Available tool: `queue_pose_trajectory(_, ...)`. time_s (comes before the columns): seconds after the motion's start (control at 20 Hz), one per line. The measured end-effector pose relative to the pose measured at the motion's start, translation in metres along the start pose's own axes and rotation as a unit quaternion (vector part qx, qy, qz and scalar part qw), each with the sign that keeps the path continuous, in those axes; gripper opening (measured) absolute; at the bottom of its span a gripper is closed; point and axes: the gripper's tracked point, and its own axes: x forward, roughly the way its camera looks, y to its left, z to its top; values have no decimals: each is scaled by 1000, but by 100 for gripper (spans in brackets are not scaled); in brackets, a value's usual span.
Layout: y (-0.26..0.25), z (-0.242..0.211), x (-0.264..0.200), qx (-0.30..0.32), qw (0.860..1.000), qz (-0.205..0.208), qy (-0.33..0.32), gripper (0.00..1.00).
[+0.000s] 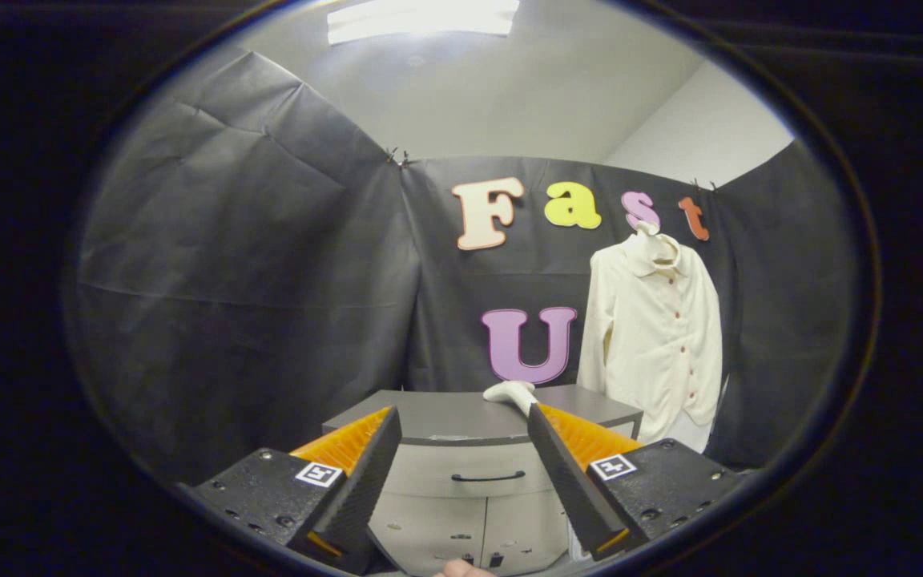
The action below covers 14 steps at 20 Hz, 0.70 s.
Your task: Iron the clothes twice with a garment steamer, once on the left side and once on the right side.
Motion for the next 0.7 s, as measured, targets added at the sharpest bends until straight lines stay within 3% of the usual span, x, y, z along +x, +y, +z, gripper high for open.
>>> queue_pose_trajectory(0.45, -24, -4, 42, 0, 1000, -3, 23, 97)
queue_pose_trajectory(0.7, -51, -4, 68, -13, 1000, -24, 10, 97)
